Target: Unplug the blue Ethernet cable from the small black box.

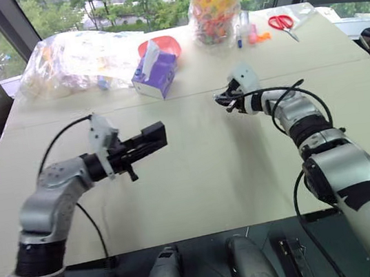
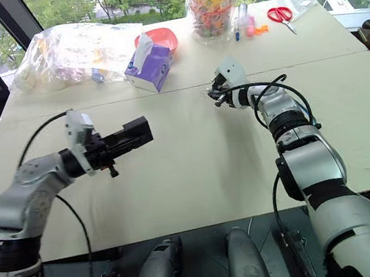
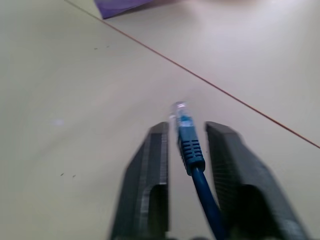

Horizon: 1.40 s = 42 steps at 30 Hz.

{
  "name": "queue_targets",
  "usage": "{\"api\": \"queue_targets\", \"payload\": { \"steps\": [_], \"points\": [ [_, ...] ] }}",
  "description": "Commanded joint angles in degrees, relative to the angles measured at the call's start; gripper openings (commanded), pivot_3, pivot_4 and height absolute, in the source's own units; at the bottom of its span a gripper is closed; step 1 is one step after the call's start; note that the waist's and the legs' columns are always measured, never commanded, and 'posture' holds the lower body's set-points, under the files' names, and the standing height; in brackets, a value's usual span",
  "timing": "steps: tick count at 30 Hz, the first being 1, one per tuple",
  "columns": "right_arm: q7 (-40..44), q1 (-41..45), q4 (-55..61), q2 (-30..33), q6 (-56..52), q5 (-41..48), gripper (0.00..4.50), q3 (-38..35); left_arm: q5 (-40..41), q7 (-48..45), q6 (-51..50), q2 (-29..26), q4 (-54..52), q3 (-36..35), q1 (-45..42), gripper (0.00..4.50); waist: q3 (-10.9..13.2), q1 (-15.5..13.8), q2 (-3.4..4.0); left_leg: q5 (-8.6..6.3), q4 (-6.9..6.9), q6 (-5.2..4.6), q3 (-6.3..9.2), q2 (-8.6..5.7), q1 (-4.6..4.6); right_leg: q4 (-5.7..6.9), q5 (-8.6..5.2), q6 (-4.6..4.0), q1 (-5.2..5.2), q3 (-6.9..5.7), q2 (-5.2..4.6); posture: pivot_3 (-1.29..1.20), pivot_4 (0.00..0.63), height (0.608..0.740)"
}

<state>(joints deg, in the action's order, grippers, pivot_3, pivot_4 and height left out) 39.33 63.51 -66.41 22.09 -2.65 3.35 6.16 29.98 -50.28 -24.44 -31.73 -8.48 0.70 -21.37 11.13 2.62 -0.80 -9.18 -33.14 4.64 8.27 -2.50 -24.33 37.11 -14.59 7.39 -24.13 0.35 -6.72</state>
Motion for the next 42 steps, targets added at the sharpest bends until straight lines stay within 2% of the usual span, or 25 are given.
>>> {"api": "queue_targets", "payload": {
  "steps": [1,3,4,7,10,17,20,22,23,31,42],
  "points": [
    [-1.3,1.8,0.8,-0.6,1.0,-0.2,3.30,-2.3,-3.7,1.4,4.8,3.1,3.3,1.4,-2.3,0.49,0.0,0.0,0.00,0.00,0.00,0.00,-0.01,0.00,0.02,0.01,0.00,0.01,0.00,0.02,0.01,0.00,0.150,0.728],
    [-0.8,1.5,1.6,-0.4,0.1,0.3,4.33,-3.4,-5.7,2.3,5.9,4.6,5.6,1.9,-3.4,0.49,0.0,0.0,0.00,0.01,-0.02,-0.01,-0.04,0.00,0.02,0.03,0.02,0.04,0.00,0.06,0.02,0.00,0.150,0.728],
    [-0.4,1.2,2.3,-0.3,-0.4,0.9,4.47,-4.1,-7.0,3.0,6.3,5.0,6.7,2.3,-3.9,0.49,0.0,0.0,0.00,0.01,-0.03,-0.01,-0.05,0.00,0.03,0.03,0.03,0.05,0.00,0.08,0.02,0.00,0.150,0.728],
    [4.5,0.0,7.9,-0.1,-7.3,7.0,4.47,-9.3,-10.7,5.0,9.5,7.2,11.1,3.5,-5.8,0.49,0.0,0.0,0.00,0.01,-0.05,-0.02,-0.08,0.00,0.03,0.04,0.06,0.11,0.00,0.14,0.04,0.00,0.150,0.728],
    [7.3,-4.6,20.2,0.5,-17.7,13.3,4.47,-13.1,-13.3,6.7,12.8,10.3,16.8,3.8,-7.7,0.49,0.0,-0.2,0.00,0.01,-0.08,-0.02,-0.09,0.00,0.02,0.03,0.09,0.16,0.01,0.16,0.05,0.00,0.150,0.728],
    [3.8,-26.8,59.7,0.1,-39.5,25.0,4.47,-15.1,-17.0,8.9,20.9,15.4,28.8,3.4,-9.7,0.49,0.0,-0.4,-0.01,-0.01,-0.12,-0.05,-0.08,-0.03,0.00,0.03,0.13,0.23,0.03,0.17,0.03,0.00,0.150,0.728],
    [2.1,-34.0,69.9,0.5,-44.6,28.2,4.47,-15.3,-18.0,8.7,23.4,15.9,32.6,3.2,-9.8,0.49,0.0,0.0,0.00,-0.01,-0.16,-0.05,-0.12,-0.03,0.01,0.04,0.13,0.24,0.02,0.22,0.03,0.00,0.150,0.728],
    [1.8,-37.4,73.9,1.7,-46.2,28.8,4.50,-14.7,-18.0,8.4,24.3,15.7,33.7,2.9,-9.5,1.52,0.0,-0.1,0.01,-0.01,-0.25,-0.06,-0.19,-0.01,0.02,0.06,0.17,0.25,0.02,0.25,0.03,0.00,0.150,0.728],
    [1.6,-38.4,75.1,2.1,-46.7,28.9,4.50,-14.5,-18.1,8.3,24.5,15.7,34.0,2.8,-9.4,1.71,0.0,-0.1,0.01,-0.02,-0.32,-0.06,-0.19,0.00,0.03,0.07,0.20,0.24,0.03,0.24,0.03,0.00,0.150,0.728],
    [1.3,-42.9,78.2,4.8,-46.8,28.8,4.50,-13.5,-17.9,8.1,23.3,13.5,32.1,1.3,-7.6,4.37,0.0,-0.3,0.01,-0.07,-0.82,-0.15,-0.20,0.00,0.03,-0.10,0.28,0.13,0.38,0.23,0.03,0.00,0.150,0.728],
    [1.6,-46.6,78.8,7.6,-44.4,29.0,4.50,-15.6,-9.6,11.9,4.5,4.8,3.1,-7.8,6.2,4.46,0.0,-0.5,0.02,-0.14,-0.80,-0.24,-0.21,0.05,0.03,-0.11,0.23,0.01,0.37,0.23,0.04,0.00,0.150,0.728]
  ]
}}
